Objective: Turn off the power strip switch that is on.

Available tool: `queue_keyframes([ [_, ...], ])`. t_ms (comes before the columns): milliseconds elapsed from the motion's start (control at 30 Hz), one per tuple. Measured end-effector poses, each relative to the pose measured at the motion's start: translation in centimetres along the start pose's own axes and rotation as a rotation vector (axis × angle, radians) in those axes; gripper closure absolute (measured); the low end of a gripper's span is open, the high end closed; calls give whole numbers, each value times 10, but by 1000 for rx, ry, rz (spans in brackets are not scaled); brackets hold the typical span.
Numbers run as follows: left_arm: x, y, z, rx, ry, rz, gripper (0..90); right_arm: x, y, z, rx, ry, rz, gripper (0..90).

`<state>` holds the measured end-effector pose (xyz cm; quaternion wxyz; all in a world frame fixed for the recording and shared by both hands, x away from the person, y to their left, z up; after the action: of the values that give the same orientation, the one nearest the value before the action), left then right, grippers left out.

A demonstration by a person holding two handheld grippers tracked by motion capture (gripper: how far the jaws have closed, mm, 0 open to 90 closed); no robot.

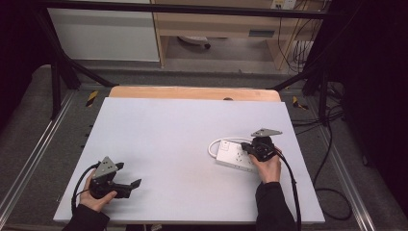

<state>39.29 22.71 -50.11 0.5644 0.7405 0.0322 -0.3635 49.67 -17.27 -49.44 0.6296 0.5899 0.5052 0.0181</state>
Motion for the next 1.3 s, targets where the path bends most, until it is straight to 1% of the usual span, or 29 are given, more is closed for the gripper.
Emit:
queue_keyframes([
  [67,0,0,0,1,1,0,62,1,0,0,2,0,3,900],
  [167,0,0,0,0,1,0,62,1,-1,0,-3,-2,-6,900],
  [367,0,0,0,1,1,1,62,2,-1,0,5,1,7,900],
  [500,0,0,0,1,1,1,63,2,-1,0,1,-3,4,900],
  [600,0,0,0,2,1,1,63,2,-1,0,6,3,7,900],
  [767,-1,0,0,0,2,1,63,2,-1,0,-13,-6,0,900],
  [967,-1,0,1,2,1,1,63,2,-2,-1,-13,-7,1,900],
  [1167,-1,0,1,1,1,2,63,2,-2,-1,-21,-13,11,900],
  [1300,-1,0,1,1,1,2,63,1,-3,0,-8,0,35,900],
])
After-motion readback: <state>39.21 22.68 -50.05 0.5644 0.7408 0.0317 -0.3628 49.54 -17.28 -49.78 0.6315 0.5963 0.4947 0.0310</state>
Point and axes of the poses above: each handheld gripper's, and its own axes: x roughly forward along the jaws, y roughly out of its top, z roughly to its right, the point moved 10 cm from there along x, roughly forward along the jaws, and after that the axes turned 13 degrees about y, right-handed, at the moved point
